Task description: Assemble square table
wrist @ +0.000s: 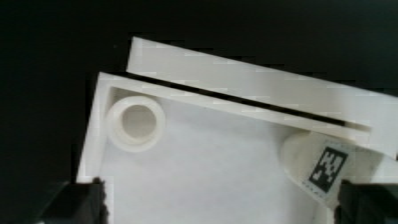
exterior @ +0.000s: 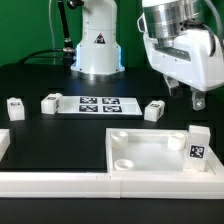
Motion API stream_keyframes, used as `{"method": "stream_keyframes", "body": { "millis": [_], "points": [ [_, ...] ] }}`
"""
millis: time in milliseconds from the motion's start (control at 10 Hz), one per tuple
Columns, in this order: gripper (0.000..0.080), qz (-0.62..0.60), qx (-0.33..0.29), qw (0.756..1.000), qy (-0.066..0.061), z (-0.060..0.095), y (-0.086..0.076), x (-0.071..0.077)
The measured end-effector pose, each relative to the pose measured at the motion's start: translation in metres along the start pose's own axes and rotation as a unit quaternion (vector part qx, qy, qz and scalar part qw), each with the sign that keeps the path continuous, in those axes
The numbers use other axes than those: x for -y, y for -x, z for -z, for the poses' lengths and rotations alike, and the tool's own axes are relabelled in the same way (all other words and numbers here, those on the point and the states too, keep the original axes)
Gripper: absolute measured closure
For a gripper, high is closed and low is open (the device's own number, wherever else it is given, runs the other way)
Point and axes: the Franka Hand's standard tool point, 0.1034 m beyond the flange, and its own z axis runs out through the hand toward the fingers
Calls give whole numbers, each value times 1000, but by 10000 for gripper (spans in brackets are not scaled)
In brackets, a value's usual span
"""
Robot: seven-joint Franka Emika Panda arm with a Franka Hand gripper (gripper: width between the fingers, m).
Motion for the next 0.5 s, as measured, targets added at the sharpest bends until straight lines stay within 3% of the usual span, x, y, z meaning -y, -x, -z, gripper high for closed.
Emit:
{"method": "stream_keyframes", "body": {
  "millis": [200, 300, 400, 500],
  "points": [
    [150, 82, -5, 997, -3, -5, 1, -4],
    [150, 143, -8, 990, 8, -23, 7, -28],
    [150, 206, 6, 978, 31, -34, 8, -58],
    [150, 254, 10, 966, 40, -38, 4, -70]
  ]
}}
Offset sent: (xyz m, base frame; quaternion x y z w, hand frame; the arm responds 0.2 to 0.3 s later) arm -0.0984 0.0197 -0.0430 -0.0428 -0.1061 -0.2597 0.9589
